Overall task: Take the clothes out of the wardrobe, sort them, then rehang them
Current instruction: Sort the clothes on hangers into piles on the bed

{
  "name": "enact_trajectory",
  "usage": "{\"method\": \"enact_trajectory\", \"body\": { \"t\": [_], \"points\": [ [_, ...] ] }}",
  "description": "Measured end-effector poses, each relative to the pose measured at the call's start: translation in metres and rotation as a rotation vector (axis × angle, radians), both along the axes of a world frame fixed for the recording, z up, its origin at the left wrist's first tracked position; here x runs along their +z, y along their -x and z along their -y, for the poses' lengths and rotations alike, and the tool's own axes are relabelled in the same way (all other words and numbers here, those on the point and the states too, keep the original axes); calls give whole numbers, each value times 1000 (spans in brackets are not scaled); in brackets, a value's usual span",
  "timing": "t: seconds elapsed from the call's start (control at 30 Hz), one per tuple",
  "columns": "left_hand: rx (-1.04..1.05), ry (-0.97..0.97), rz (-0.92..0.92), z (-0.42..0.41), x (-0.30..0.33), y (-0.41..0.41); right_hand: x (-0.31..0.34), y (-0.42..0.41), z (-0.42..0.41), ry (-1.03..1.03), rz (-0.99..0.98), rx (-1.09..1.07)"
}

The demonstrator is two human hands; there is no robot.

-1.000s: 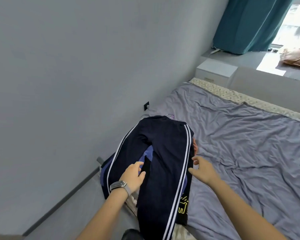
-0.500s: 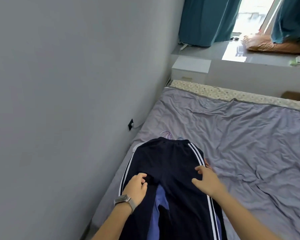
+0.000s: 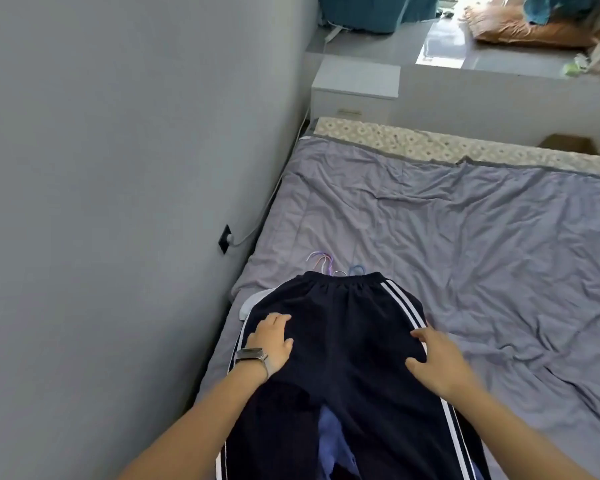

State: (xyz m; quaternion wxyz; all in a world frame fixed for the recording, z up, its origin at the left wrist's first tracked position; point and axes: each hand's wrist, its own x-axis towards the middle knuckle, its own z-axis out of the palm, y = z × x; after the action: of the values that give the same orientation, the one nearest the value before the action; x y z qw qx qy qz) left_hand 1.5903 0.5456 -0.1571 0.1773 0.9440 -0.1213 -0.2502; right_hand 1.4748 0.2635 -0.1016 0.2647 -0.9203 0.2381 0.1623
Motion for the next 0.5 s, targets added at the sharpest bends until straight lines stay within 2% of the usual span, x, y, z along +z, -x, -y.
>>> {"method": "enact_trajectory", "body": {
  "t": [0.13, 0.33, 0.5],
  "points": [
    [16, -67, 2, 23, -27, -34, -20, -3, 2, -28, -3, -43],
    [159, -170, -100, 34, -69, -91, -35, -10, 3, -69, 21, -39],
    [175, -115, -349, 19, -112, -127, -39, -16, 3, -81, 72, -33]
  ]
}}
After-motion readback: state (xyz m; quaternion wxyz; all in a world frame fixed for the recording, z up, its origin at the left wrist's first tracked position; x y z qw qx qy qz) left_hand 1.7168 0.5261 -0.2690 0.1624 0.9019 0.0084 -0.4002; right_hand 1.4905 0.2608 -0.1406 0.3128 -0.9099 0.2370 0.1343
